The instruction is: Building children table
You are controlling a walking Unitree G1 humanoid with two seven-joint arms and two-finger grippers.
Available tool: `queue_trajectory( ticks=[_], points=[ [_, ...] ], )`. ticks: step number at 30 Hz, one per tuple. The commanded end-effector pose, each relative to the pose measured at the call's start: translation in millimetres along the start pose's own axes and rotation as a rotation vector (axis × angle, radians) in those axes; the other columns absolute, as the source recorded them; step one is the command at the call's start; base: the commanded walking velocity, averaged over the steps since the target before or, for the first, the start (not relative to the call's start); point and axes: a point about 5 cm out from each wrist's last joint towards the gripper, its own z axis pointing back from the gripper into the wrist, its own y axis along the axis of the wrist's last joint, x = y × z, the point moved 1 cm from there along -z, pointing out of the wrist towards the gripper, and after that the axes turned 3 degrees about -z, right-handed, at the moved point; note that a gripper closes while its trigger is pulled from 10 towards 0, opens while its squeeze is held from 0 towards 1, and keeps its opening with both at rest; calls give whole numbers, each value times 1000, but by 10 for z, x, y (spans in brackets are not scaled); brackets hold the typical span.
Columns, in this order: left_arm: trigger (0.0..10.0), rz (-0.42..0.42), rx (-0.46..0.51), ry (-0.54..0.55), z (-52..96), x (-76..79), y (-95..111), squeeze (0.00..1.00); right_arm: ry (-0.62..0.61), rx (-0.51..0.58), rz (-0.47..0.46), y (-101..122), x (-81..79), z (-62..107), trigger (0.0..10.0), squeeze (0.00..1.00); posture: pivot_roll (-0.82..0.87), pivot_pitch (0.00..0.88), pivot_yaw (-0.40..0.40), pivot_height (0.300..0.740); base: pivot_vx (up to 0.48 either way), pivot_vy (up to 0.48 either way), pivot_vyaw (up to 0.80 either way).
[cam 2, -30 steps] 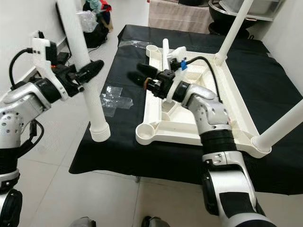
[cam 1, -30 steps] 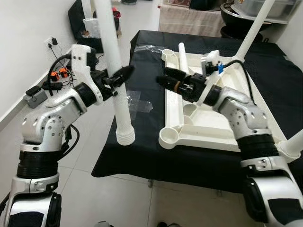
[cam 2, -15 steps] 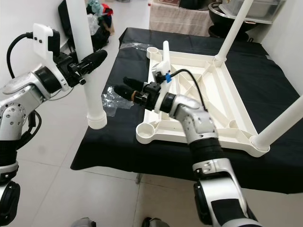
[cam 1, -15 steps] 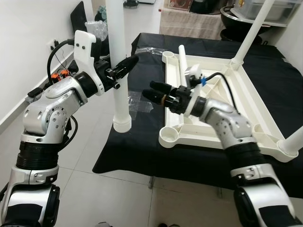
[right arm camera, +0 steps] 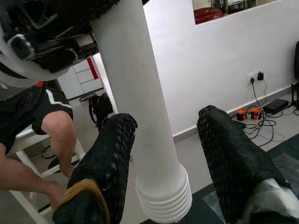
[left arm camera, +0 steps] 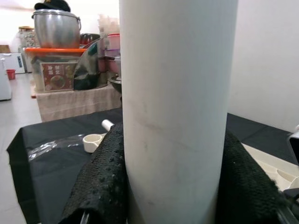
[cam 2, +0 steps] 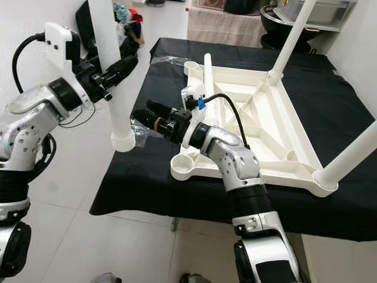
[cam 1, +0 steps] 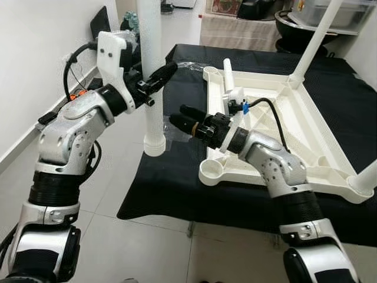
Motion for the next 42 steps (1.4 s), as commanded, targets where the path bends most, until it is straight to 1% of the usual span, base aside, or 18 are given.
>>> queue_trajectory(
  ticks=[1,4,5,6,7,11,14,15,20,22,24,26,27,29,32,35,38,42],
  points=[
    [10000,-20,20,-14,-43,21,43,0,-8,15,24,13,-14,10,10000,0,39,15,-57,740,0,0,0],
    [10000,-21,22,-15,-48,21,44,0,-8,21,17,23,-20,7,10000,0,39,16,-57,740,0,0,0],
    [10000,-27,22,-11,-53,15,46,0,-38,18,7,27,8,1,10000,0,41,20,-61,740,0,0,0],
    [10000,-27,22,-11,-53,15,46,0,-38,18,7,27,8,1,10000,0,41,20,-61,740,0,0,0],
    [10000,-29,23,-9,-56,9,49,0,-44,18,-1,31,17,-5,10000,1000,41,20,-61,740,0,0,0],
    [10000,-37,22,-4,-59,-4,50,0,-33,21,-8,53,-8,-10,10000,1000,40,26,-63,740,0,0,0],
    [10000,-40,25,-3,-63,-12,55,0,-5,5,15,69,-42,-11,10000,1000,39,27,-61,740,0,0,0],
    [10000,-41,26,-3,-71,-15,59,0,12,-4,19,62,-60,-10,10000,0,39,27,-61,740,0,0,0],
    [10000,-36,37,-8,-123,-18,75,0,33,-5,21,60,-94,-31,10000,0,41,32,-61,740,0,0,0],
    [10000,-34,48,-17,-189,3,97,0,37,4,17,70,-118,-80,10000,0,42,33,-62,740,0,0,0],
    [10000,-34,48,-17,-189,3,97,0,37,4,17,70,-118,-80,10000,0,42,33,-62,740,0,0,0],
    [10000,-30,61,-30,-252,25,124,0,42,4,24,62,-144,-137,10000,0,41,35,-60,740,0,0,0],
    [10000,-30,61,-30,-252,25,124,0,42,4,24,62,-144,-137,10000,0,41,35,-60,740,0,0,0],
    [10000,-26,67,-39,-306,36,143,0,28,3,39,50,-152,-198,10000,0,43,37,-60,740,0,0,0],
    [10000,-25,68,-43,-327,43,146,0,15,-1,55,35,-147,-230,10000,0,43,37,-59,740,0,0,0],
    [10000,-18,68,-51,-366,61,132,0,-31,-9,86,-1,-123,-314,10000,0,47,39,-59,740,0,0,0],
    [10000,-14,66,-59,-386,81,122,0,-54,-14,99,-15,-111,-352,10000,0,50,40,-63,740,0,0,0],
    [10000,-13,65,-63,-393,88,120,0,-61,-16,101,-20,-104,-361,10000,0,51,40,-63,740,0,0,0]
  ],
)
